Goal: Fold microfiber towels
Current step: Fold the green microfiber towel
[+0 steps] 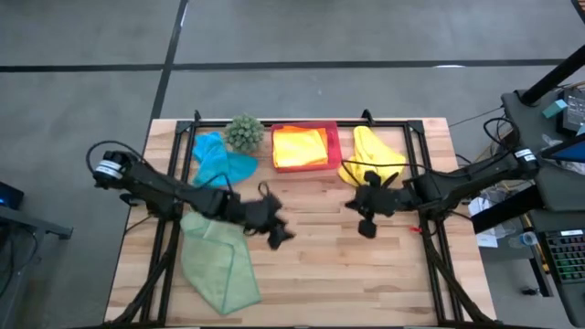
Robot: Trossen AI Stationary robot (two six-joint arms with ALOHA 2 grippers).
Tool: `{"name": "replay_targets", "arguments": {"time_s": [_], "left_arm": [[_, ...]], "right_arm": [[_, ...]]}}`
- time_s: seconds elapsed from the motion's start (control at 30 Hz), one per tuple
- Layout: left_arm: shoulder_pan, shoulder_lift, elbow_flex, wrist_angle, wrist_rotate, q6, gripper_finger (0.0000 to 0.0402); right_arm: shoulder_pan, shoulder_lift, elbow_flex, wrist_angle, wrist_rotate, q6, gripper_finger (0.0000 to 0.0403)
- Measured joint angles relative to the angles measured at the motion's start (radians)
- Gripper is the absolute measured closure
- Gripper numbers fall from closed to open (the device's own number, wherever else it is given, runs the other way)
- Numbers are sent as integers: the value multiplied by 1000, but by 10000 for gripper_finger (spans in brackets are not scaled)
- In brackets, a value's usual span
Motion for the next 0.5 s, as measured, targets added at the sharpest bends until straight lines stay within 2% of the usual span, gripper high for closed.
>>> {"name": "replay_targets", "arguments": {"time_s": [0.13, 0.33, 0.4, 0.5], "left_arm": [[-110, 0, 7, -291, 36, -249, 112], [-260, 4, 7, -659, 89, -600, 112], [-293, 4, 2, -745, 89, -656, 112], [-311, 4, -23, -803, 68, -630, 112]], "right_arm": [[67, 29, -31, -3, -21, 35, 394], [101, 91, -44, 125, -15, 4, 394], [101, 114, -44, 175, -16, -24, 394], [99, 142, -44, 232, -15, -63, 394]]}}
